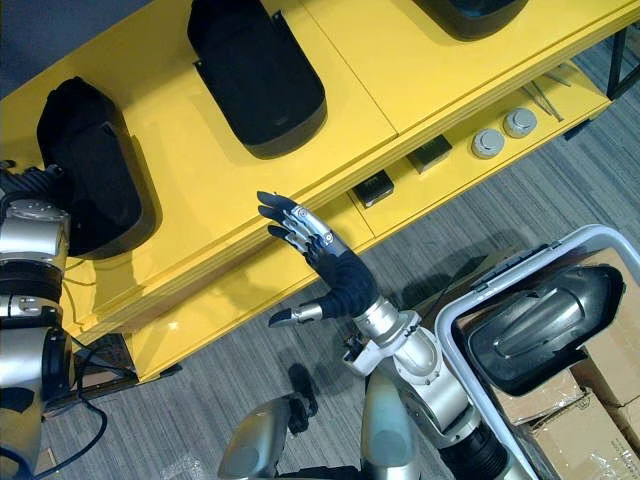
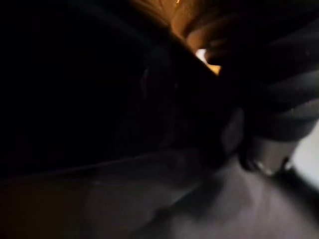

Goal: Walk over and take plastic housings, then place them on the shelf

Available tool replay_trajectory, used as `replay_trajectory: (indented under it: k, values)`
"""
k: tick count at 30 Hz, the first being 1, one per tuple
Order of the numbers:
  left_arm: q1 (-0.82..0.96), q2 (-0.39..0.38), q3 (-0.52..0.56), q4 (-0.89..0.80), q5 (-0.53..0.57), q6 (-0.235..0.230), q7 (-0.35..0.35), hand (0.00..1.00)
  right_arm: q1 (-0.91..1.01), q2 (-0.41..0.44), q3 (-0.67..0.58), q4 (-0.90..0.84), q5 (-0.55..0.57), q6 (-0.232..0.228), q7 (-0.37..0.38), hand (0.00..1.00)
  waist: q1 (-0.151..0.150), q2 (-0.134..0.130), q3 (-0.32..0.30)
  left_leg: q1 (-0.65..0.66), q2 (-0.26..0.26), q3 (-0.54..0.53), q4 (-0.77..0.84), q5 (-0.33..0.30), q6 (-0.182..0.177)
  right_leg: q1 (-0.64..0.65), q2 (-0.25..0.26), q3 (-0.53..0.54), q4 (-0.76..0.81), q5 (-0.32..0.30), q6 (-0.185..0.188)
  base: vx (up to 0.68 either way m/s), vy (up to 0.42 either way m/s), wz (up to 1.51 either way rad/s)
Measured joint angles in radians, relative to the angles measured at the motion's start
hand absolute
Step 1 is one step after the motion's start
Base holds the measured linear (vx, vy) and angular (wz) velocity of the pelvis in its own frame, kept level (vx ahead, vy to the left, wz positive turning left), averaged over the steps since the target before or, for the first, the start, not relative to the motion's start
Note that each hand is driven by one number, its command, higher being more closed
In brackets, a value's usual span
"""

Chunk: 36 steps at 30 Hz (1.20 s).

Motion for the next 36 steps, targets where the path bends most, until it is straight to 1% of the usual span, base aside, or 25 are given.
replay_trajectory:
  k: [1,2,4,5,7,9,10,11,12,13,14,16,17,19,20,22,23,24,25,27,28,31,33,34,36]
  values:
    - [0.000,0.000,0.000,-0.001,-0.002,-0.018,0.024,0.00,0.007,0.000,-0.002,0.000,0.000,-0.004,0.000,0.00,0.000,0.000,0.000,0.001,0.000,0.000,0.000,0.000,0.001,0.003,0.000,0.000,-0.003,0.001,0.000,0.00,0.000,0.00]
    - [0.000,0.000,0.005,-0.003,-0.022,-0.075,0.094,0.00,0.033,0.001,-0.004,0.004,0.000,-0.017,0.000,0.00,-0.001,0.000,0.000,0.015,0.000,-0.001,-0.003,-0.002,0.002,0.027,0.002,-0.001,-0.027,0.010,0.002,0.00,0.000,0.00]
    - [0.000,0.000,0.012,-0.013,-0.046,-0.114,0.128,0.00,0.049,0.002,-0.007,0.004,0.000,-0.026,0.001,0.00,-0.003,-0.001,-0.001,0.029,0.001,-0.001,-0.005,-0.005,0.002,0.045,0.003,-0.002,-0.040,0.014,0.003,0.02,0.020,-0.05]
    - [0.000,0.000,0.017,-0.043,-0.056,-0.194,0.167,0.00,0.074,0.007,-0.008,0.004,-0.002,-0.050,0.003,0.00,-0.004,-0.004,-0.004,0.047,0.000,0.000,-0.010,-0.008,0.005,0.071,0.003,-0.002,-0.061,0.020,0.006,0.01,0.024,-0.04]
    - [0.000,0.000,0.026,-0.071,-0.069,-0.250,0.186,0.00,0.084,0.013,-0.009,0.004,-0.006,-0.060,0.005,0.00,-0.006,-0.005,-0.006,0.059,-0.002,-0.001,-0.019,-0.008,0.005,0.088,0.003,-0.004,-0.076,0.026,0.008,0.00,0.000,0.00]
    - [0.003,0.000,0.031,-0.105,-0.093,-0.355,0.198,0.00,0.096,0.030,-0.008,0.005,-0.013,-0.064,0.008,0.00,-0.009,-0.005,-0.028,0.069,-0.005,-0.001,-0.033,-0.007,0.005,0.107,0.001,-0.011,-0.110,0.035,0.009,0.02,0.014,0.02]
    - [0.006,-0.003,0.035,-0.132,-0.115,-0.415,0.197,0.00,0.102,0.041,-0.010,0.009,-0.023,-0.064,0.009,0.00,-0.011,-0.006,-0.043,0.078,-0.005,-0.004,-0.041,-0.005,0.007,0.126,0.003,-0.022,-0.132,0.050,0.008,0.06,0.019,0.04]
    - [0.007,-0.009,0.041,-0.154,-0.135,-0.446,0.196,0.00,0.103,0.045,-0.010,0.015,-0.026,-0.064,0.009,0.00,-0.011,-0.008,-0.044,0.095,-0.005,-0.005,-0.049,-0.005,0.007,0.143,0.005,-0.024,-0.142,0.052,0.009,0.09,0.026,0.02]
    - [0.024,-0.037,0.052,-0.216,-0.158,-0.517,0.191,0.00,0.104,0.050,-0.008,0.035,-0.039,-0.064,0.009,0.00,-0.009,-0.007,-0.068,0.129,-0.008,-0.006,-0.072,-0.003,0.006,0.177,0.008,-0.028,-0.161,0.052,0.009,0.08,0.022,0.01]
    - [0.056,-0.053,0.054,-0.260,-0.167,-0.567,0.179,0.00,0.106,0.055,-0.002,0.054,-0.044,-0.064,0.010,0.00,-0.010,-0.005,-0.109,0.135,-0.011,-0.006,-0.091,0.001,0.006,0.183,0.008,-0.029,-0.177,0.053,0.011,0.09,0.025,0.03]
    - [0.079,-0.068,0.058,-0.292,-0.171,-0.597,0.169,0.00,0.112,0.059,-0.001,0.061,-0.044,-0.064,0.011,0.00,-0.009,0.000,-0.138,0.138,-0.013,-0.006,-0.100,0.001,0.006,0.188,0.008,-0.032,-0.188,0.054,0.012,0.12,0.030,0.07]
    - [0.182,-0.139,0.087,-0.470,-0.210,-0.686,0.115,0.00,0.132,0.086,0.001,0.069,-0.050,-0.060,0.024,0.00,-0.009,0.003,-0.198,0.190,-0.016,-0.019,-0.130,0.002,0.007,0.255,0.008,-0.053,-0.230,0.055,0.014,0.18,0.058,0.13]
    - [0.214,-0.158,0.092,-0.517,-0.232,-0.708,0.094,0.00,0.135,0.092,0.005,0.071,-0.050,-0.057,0.028,0.00,-0.008,0.005,-0.212,0.200,-0.017,-0.029,-0.137,0.002,0.007,0.270,0.007,-0.058,-0.242,0.055,0.014,0.14,0.047,0.19]
    - [0.388,-0.246,0.132,-0.747,-0.271,-0.753,0.036,0.00,0.135,0.112,0.035,0.092,-0.077,-0.051,0.033,0.00,0.007,0.011,-0.250,0.228,-0.019,-0.050,-0.148,0.002,0.007,0.322,0.005,-0.083,-0.279,0.057,0.016,0.09,0.026,0.22]
    - [0.443,-0.277,0.147,-0.811,-0.277,-0.758,0.026,0.00,0.135,0.117,0.046,0.101,-0.082,-0.047,0.033,0.00,0.014,0.013,-0.257,0.234,-0.019,-0.058,-0.150,0.002,0.007,0.336,0.004,-0.091,-0.288,0.058,0.018,0.05,0.014,0.30]
    - [0.686,-0.418,0.181,-1.015,-0.273,-0.773,-0.006,0.00,0.135,0.133,0.076,0.161,-0.113,-0.038,0.033,0.00,0.047,0.017,-0.292,0.240,-0.019,-0.100,-0.157,0.002,0.007,0.382,0.004,-0.141,-0.324,0.060,0.021,0.04,-0.007,0.53]
    - [0.747,-0.455,0.186,-1.057,-0.266,-0.776,-0.015,0.00,0.135,0.136,0.081,0.177,-0.120,-0.038,0.033,0.00,0.060,0.017,-0.296,0.242,-0.019,-0.114,-0.157,0.002,0.007,0.391,0.004,-0.155,-0.327,0.060,0.021,0.02,-0.020,0.57]
    - [0.865,-0.528,0.193,-1.122,-0.254,-0.778,-0.026,0.00,0.134,0.141,0.083,0.201,-0.120,-0.038,0.032,0.00,0.092,0.016,-0.298,0.248,-0.017,-0.134,-0.157,0.002,0.007,0.408,0.006,-0.176,-0.328,0.059,0.021,-0.02,-0.027,0.53]
    - [0.975,-0.592,0.195,-1.160,-0.236,-0.781,-0.043,0.00,0.132,0.147,0.087,0.223,-0.119,-0.038,0.026,1.00,0.123,0.010,-0.304,0.247,-0.018,-0.155,-0.157,0.003,0.005,0.420,0.005,-0.199,-0.328,0.055,0.018,-0.03,-0.029,0.49]
    - [1.092,-0.642,0.193,-1.179,-0.229,-0.779,-0.064,0.00,0.120,0.168,0.090,0.261,-0.121,-0.038,0.024,1.00,0.159,-0.003,-0.319,0.238,-0.020,-0.175,-0.157,0.006,0.002,0.429,0.002,-0.228,-0.328,0.050,0.017,-0.05,-0.024,0.47]
    - [1.159,-0.670,0.189,-1.179,-0.229,-0.760,-0.080,0.00,0.104,0.191,0.094,0.293,-0.136,-0.038,0.018,1.00,0.182,-0.015,-0.326,0.236,-0.023,-0.199,-0.158,0.007,0.000,0.436,-0.001,-0.249,-0.328,0.045,0.016,-0.06,-0.021,0.50]
    - [1.272,-0.711,0.187,-1.177,-0.248,-0.707,-0.092,0.00,0.045,0.236,0.149,0.381,-0.136,-0.038,-0.014,1.00,0.208,-0.049,-0.352,0.219,-0.029,-0.233,-0.168,0.016,-0.004,0.446,-0.006,-0.294,-0.328,0.033,0.017,-0.05,-0.024,0.43]
    - [1.326,-0.728,0.170,-1.158,-0.172,-0.662,-0.095,0.00,-0.009,0.291,0.183,0.509,-0.159,-0.038,-0.071,1.00,0.234,-0.076,-0.370,0.207,-0.032,-0.266,-0.182,0.035,-0.008,0.449,-0.011,-0.327,-0.328,0.028,0.015,-0.03,-0.017,0.43]
    - [1.337,-0.734,0.167,-1.148,-0.156,-0.655,-0.095,0.00,-0.026,0.304,0.185,0.548,-0.158,-0.037,-0.087,1.00,0.238,-0.082,-0.375,0.201,-0.034,-0.278,-0.182,0.037,-0.009,0.449,-0.011,-0.337,-0.328,0.028,0.016,-0.01,-0.006,0.39]
    - [1.368,-0.752,0.157,-1.086,-0.152,-0.651,-0.108,0.00,-0.079,0.326,0.186,0.654,-0.158,-0.037,-0.138,1.00,0.271,-0.091,-0.377,0.200,-0.038,-0.302,-0.182,0.043,-0.010,0.456,-0.014,-0.358,-0.328,0.029,0.017,0.00,0.005,0.33]
